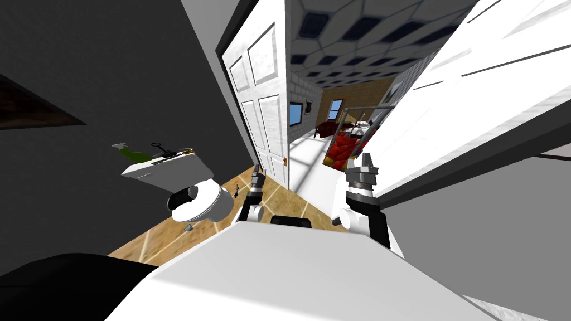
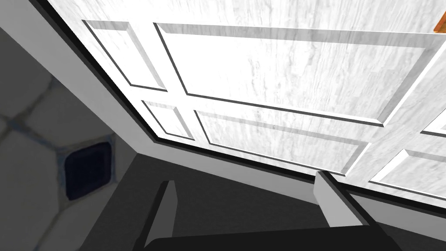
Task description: Push the door open
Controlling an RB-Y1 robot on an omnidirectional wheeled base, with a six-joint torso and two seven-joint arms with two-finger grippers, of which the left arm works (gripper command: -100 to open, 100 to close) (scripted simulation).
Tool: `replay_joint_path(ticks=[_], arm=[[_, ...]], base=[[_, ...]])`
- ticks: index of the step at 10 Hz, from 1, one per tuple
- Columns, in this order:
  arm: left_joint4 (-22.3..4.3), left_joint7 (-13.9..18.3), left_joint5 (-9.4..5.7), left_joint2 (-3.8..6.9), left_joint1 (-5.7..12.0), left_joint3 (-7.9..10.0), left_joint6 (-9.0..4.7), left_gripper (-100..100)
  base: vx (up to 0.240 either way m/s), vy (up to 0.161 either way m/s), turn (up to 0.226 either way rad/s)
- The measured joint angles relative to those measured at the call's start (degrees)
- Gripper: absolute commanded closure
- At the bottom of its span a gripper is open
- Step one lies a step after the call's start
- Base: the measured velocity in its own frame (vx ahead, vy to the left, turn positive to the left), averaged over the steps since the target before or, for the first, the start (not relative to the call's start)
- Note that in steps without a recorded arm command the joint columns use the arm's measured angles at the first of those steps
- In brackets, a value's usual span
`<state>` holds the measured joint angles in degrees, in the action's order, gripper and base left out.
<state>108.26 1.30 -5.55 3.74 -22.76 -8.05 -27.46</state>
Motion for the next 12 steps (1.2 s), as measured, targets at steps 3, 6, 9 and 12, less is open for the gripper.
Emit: replay_joint_path(ticks=[3, 6, 9, 12], arm=[[-4.25, -0.24, 0.42, 0.36, 0.5, -1.67, -1.62, -100], [-8.76, -0.21, 0.61, 1.12, 1.4, -2.99, -3.21, -100], [-12.94, -0.45, 0.97, 1.49, 2.07, -4.61, -4.57, -100], [-17.45, -0.38, 1.21, 2.17, 2.63, -6.1, -6.41, -100]], base=[[0.097, 0.051, -0.093], [0.082, 0.052, -0.084], [0.098, 0.065, -0.085], [0.086, 0.071, -0.083]])
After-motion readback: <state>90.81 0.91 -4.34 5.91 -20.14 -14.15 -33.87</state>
